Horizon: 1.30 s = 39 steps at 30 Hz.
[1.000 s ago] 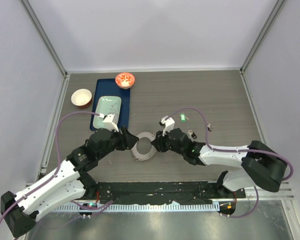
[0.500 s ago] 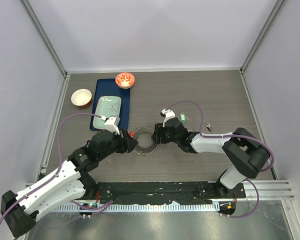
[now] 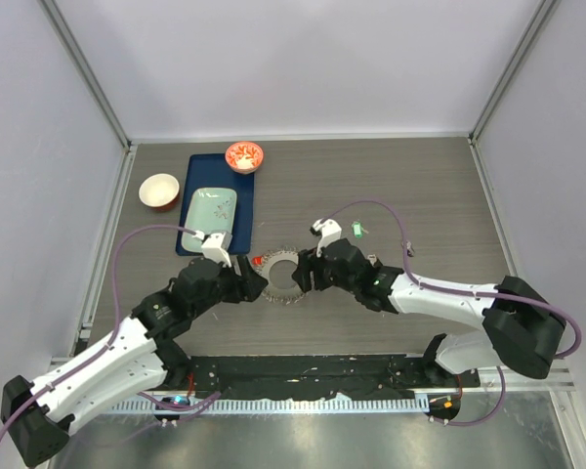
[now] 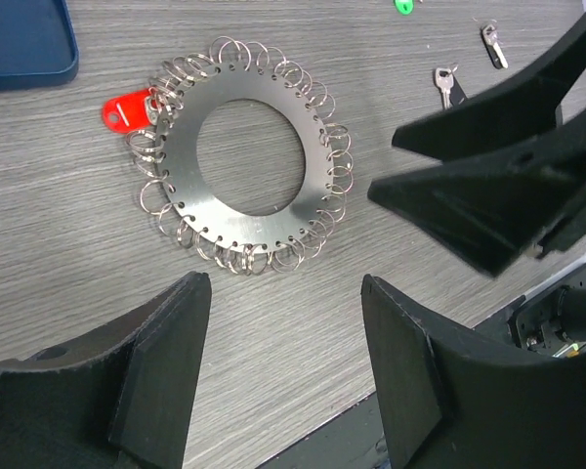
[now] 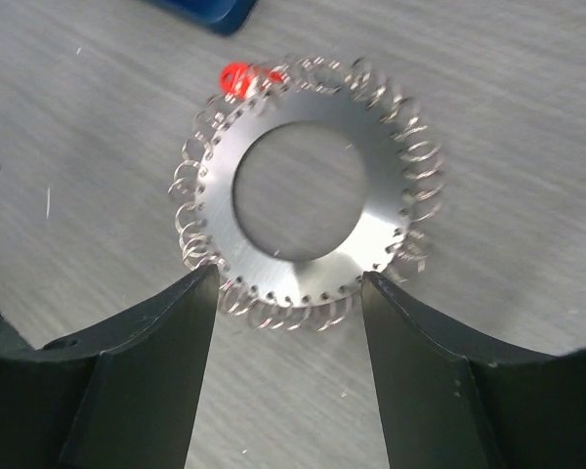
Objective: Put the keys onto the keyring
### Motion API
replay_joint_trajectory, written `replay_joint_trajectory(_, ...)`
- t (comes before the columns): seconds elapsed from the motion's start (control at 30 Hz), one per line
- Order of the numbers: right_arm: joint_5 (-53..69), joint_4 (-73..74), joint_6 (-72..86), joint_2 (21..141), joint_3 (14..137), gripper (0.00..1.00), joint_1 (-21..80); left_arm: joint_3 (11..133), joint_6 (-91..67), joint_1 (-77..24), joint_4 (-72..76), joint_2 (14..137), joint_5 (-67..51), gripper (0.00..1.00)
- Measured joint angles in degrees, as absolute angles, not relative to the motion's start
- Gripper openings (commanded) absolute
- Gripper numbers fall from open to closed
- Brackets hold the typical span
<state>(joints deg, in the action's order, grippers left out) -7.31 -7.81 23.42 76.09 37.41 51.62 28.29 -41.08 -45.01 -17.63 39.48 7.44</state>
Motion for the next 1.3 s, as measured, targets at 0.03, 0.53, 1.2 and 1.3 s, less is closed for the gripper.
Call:
replay_joint_trajectory(0.03,-7.49,-7.68,24.18,76.25,37.36,0.65,52.90,28.03,-41.10,-45.01,-17.67,39.09,7.55,0.68)
replay_joint_trajectory(0.53,-10.41,-6.13,31.88,78.87,35.05,0.58,55.75,25.63,-41.15,-45.01,-19.35,32.75,11.14,0.81)
replay_joint_trajectory(1.2,-0.86,-5.69,29.56,79.59,33.85,0.29,44.99,19.35,-31.86,-45.01,-7.46,39.07,12.45,0.81)
replay_joint_trajectory(1.3,2.46,-6.44,29.41,79.61,33.82,0.29,43.72,19.25,-30.94,-45.01,-6.52,39.24,12.34,0.81)
